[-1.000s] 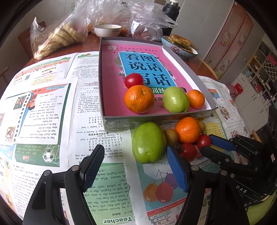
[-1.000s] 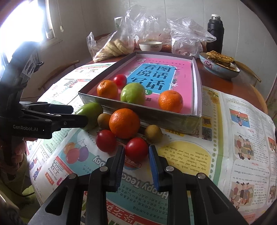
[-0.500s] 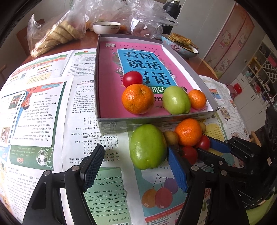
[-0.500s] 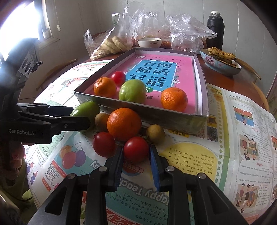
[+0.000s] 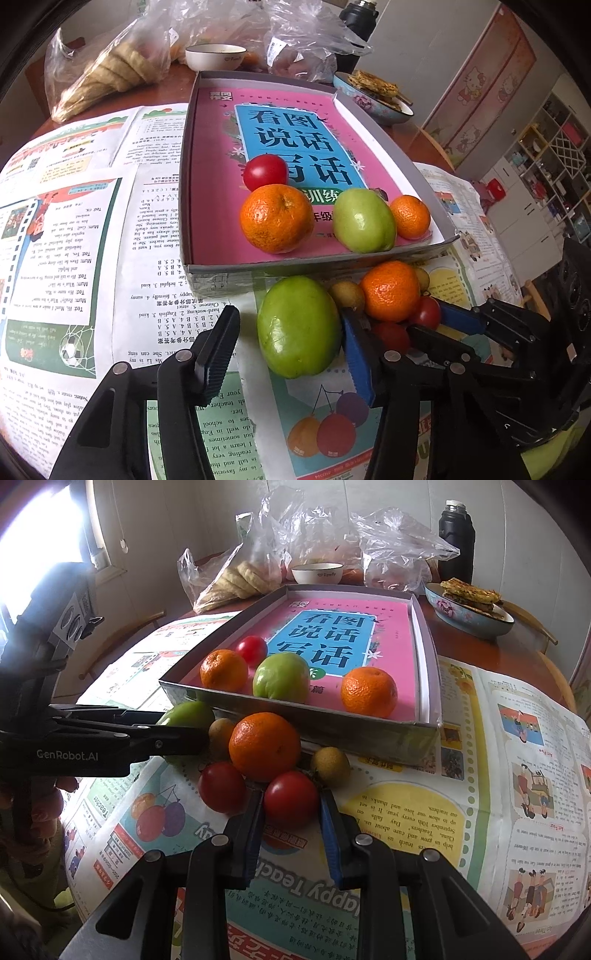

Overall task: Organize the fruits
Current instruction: 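Grasp a large green apple with the left tool while the right tool grasps a red tomato, then lift and carry the green apple into the box while the right tool carries the tomato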

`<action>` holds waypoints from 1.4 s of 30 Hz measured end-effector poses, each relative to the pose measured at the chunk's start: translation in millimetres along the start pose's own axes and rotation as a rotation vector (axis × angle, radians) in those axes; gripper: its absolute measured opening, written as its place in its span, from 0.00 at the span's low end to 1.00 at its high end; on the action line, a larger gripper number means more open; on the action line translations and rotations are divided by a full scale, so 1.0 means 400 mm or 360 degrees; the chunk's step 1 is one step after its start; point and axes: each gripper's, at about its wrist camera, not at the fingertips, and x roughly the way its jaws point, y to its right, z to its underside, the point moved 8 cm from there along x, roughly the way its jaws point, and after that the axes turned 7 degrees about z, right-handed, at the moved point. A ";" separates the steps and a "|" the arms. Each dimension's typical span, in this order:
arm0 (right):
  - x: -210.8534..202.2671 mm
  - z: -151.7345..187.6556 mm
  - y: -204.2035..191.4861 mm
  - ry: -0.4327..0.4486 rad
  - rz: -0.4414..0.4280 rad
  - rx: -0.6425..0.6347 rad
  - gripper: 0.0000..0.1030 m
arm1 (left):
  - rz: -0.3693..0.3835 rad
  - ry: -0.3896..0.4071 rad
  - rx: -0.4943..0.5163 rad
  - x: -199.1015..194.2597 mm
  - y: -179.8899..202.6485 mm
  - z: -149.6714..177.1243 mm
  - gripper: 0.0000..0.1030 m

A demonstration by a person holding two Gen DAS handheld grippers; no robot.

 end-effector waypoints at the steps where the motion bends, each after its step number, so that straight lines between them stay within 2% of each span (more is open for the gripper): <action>1: 0.000 0.000 0.001 0.0001 -0.0001 0.0002 0.29 | 0.0016 -0.0003 0.0007 0.001 0.003 0.000 0.50; 2: 0.000 0.000 0.001 0.0004 -0.0004 0.0005 0.29 | 0.0060 -0.0011 0.0002 0.002 0.007 0.002 0.44; 16: -0.009 -0.002 0.006 0.0023 -0.0012 0.0028 0.29 | 0.0043 0.0003 -0.0018 -0.019 0.000 0.017 0.44; 30: -0.045 -0.017 0.004 0.0077 -0.0011 0.0030 0.29 | -0.0022 0.0111 -0.0010 -0.090 -0.010 0.001 0.44; 42: -0.068 -0.048 0.036 0.0127 0.0025 0.0055 0.29 | -0.0025 0.0161 0.0020 -0.114 0.013 -0.025 0.44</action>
